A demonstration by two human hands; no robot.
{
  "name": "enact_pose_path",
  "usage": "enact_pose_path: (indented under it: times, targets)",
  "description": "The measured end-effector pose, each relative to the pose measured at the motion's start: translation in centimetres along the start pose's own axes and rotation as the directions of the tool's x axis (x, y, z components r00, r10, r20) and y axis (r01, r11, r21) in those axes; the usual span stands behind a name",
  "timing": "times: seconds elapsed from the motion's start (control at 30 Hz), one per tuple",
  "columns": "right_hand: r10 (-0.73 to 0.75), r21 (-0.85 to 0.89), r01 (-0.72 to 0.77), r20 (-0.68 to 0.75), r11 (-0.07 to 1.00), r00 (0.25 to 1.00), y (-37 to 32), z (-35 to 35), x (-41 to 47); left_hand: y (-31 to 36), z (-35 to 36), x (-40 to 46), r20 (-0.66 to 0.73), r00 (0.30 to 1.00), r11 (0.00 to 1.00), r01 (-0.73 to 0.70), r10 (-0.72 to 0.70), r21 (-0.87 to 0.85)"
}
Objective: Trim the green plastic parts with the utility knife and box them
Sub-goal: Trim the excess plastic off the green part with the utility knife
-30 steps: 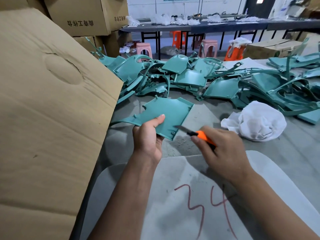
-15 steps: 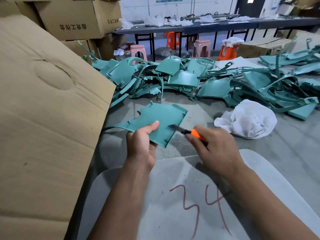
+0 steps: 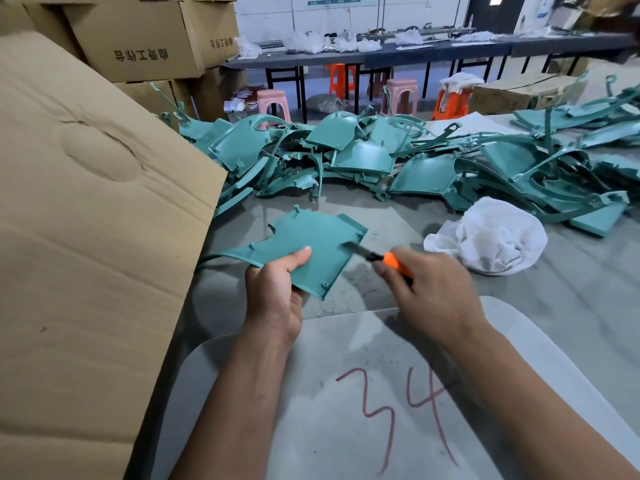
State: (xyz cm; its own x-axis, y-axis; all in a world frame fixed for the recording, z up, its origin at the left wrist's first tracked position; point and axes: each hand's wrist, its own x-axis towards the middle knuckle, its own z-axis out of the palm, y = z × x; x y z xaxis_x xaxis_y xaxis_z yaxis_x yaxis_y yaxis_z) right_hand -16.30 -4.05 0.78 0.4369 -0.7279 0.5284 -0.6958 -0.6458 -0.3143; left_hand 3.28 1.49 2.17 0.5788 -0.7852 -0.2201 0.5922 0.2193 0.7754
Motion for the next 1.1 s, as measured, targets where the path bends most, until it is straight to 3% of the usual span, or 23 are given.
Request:
enact_pose_path:
  times: [0.07,0.13,0.27,0.37,0.5,0.63,0.7,0.77,0.83,0.87,1.0,1.1]
  targets:
    - [0.152,-0.090,-0.157,-0.059,0.983,0.987,1.1,-0.5,0.3,-0.1,0.0,-0.1,-0.001,1.000,1.000,0.009,-0.009,0.024]
    - [0.185,-0.081,-0.192,-0.080,0.978,0.979,1.4,-0.8,0.3,-0.2,0.0,-0.1,0.001,1.000,1.000,-0.004,0.004,0.025]
    - [-0.143,0.157,0.135,0.042,0.978,0.989,-1.0,-0.7,-0.7,-0.2,0.0,0.3,-0.014,0.999,0.999,-0.033,0.033,0.000]
    - [-0.244,0.115,0.229,0.138,0.967,0.960,-1.9,-0.1,-0.9,-0.1,-0.2,0.3,-0.012,0.999,0.999,-0.039,0.039,0.008]
    - [-0.021,0.018,0.021,0.038,1.000,0.999,-0.7,-0.2,-0.2,0.3,-0.6,0.3,0.024,0.999,0.999,-0.039,0.039,-0.016]
    - [0.254,-0.116,-0.268,-0.116,0.957,0.960,0.9,-0.8,0.3,0.1,-0.5,0.0,0.029,0.999,1.000,-0.023,0.023,0.003]
    - [0.150,0.009,-0.150,-0.142,0.989,0.978,0.7,-1.0,0.1,0.1,-0.5,-0.1,0.029,0.999,1.000,-0.028,0.029,-0.013]
    - [-0.078,0.134,0.087,-0.074,0.987,0.994,-0.5,-1.1,-0.4,0.0,-0.3,-0.1,0.024,0.999,1.000,-0.022,0.023,-0.022]
    - [-0.238,0.142,0.230,0.043,0.963,0.970,-1.7,-0.5,-0.7,0.0,-0.3,-0.1,0.032,0.999,0.999,-0.014,0.015,-0.033]
    - [-0.245,0.114,0.236,0.075,0.965,0.967,-1.9,-0.1,-0.8,0.1,-0.4,-0.1,0.037,0.999,0.999,-0.014,0.015,-0.036]
    - [-0.013,-0.012,0.013,-0.036,1.000,0.999,-0.8,-0.1,-0.1,0.4,-0.5,-0.2,0.056,0.998,0.999,-0.021,0.023,-0.038]
    - [0.166,-0.126,-0.180,-0.115,0.975,0.979,1.1,-0.3,0.2,0.0,-0.1,-0.6,0.071,0.997,1.000,0.010,-0.010,0.001]
